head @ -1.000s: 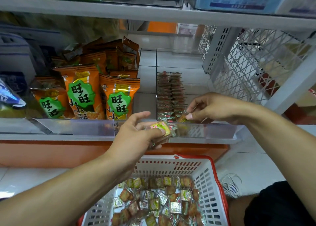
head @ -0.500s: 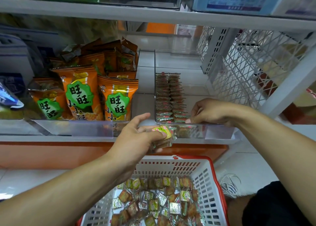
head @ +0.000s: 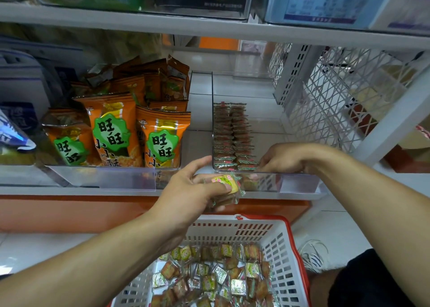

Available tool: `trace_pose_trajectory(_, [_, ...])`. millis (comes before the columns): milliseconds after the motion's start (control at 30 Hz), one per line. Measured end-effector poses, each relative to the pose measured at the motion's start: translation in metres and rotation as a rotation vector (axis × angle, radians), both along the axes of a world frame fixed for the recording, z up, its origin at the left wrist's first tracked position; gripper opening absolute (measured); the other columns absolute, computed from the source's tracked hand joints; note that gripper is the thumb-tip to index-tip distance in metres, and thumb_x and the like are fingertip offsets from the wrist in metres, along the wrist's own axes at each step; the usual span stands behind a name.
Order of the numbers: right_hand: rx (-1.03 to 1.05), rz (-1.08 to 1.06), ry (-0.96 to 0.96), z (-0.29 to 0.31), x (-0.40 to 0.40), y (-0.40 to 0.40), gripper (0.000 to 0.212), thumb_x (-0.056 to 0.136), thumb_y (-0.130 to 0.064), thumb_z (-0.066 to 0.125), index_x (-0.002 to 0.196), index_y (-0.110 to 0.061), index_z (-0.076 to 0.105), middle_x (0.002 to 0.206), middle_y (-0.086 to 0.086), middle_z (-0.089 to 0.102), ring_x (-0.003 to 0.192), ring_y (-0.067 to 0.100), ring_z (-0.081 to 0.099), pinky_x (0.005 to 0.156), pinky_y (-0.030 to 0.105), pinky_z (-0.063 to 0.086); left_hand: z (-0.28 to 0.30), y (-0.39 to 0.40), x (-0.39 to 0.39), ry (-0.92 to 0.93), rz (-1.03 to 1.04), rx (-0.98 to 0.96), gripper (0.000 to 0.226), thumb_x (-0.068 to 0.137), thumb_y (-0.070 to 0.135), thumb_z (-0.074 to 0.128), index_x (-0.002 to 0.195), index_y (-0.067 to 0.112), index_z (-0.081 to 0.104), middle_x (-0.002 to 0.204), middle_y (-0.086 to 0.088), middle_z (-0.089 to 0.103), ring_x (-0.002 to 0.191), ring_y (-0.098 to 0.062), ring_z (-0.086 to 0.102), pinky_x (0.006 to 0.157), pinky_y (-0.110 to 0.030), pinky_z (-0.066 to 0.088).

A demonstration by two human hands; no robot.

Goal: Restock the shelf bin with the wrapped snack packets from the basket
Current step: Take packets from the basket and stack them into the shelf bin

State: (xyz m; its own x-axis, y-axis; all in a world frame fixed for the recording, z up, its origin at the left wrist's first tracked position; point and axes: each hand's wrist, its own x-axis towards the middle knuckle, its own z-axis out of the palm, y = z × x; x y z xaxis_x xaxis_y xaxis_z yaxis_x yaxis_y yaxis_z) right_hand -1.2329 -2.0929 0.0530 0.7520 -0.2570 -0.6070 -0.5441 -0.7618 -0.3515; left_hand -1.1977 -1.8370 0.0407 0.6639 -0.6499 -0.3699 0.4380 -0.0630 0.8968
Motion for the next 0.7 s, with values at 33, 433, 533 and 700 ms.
trace_pose_trajectory(33, [-0.023,-0.003,-0.01,-0.002,0.001,0.0,0.029,0.082,-0.05,0.076,0.07,-0.024,0.071,0.073,-0.015,0.068,0.076,0.01,0.061,0.06,0.02,0.044,0.0,0.0,0.0,-0.002,-0.005,-0.002,0.071,0.083,-0.001,0.077,0.142,0.03,0.051,0.093,0.003,0.08,0.084,-0.026,0.078,0.062,-0.027,0.061])
trace_pose_trajectory(433, [-0.097,-0.019,-0.004,0.006,0.005,0.011,0.043,0.079,-0.065,0.071,0.078,-0.022,0.068,0.074,-0.012,0.067,0.065,0.007,0.057,0.057,0.023,0.043,0.0,0.005,-0.001,-0.032,0.106,-0.029,0.064,0.083,-0.001,0.078,0.134,0.029,0.054,0.113,-0.006,0.074,0.087,-0.028,0.078,0.068,-0.033,0.063])
trace_pose_trajectory(533, [-0.113,-0.118,-0.26,0.027,-0.006,0.015,0.052,0.074,-0.069,0.071,0.092,-0.021,0.069,0.079,-0.007,0.075,0.073,0.011,0.072,0.069,0.027,0.057,0.001,0.011,-0.005,-0.113,0.142,-0.053,0.066,0.078,0.002,0.084,0.129,0.033,0.056,0.111,0.007,0.075,0.094,-0.023,0.077,0.078,-0.037,0.063])
trace_pose_trajectory(700, [0.599,-0.142,-0.461,0.047,-0.029,0.057,0.055,0.063,-0.06,0.081,0.104,-0.025,0.073,0.08,0.0,0.073,0.073,0.015,0.065,0.068,0.031,0.054,0.008,0.015,-0.01,-0.205,0.144,-0.137,0.077,0.058,0.015,0.091,0.127,0.032,0.059,0.112,0.012,0.074,0.099,-0.016,0.076,0.075,-0.022,0.059])
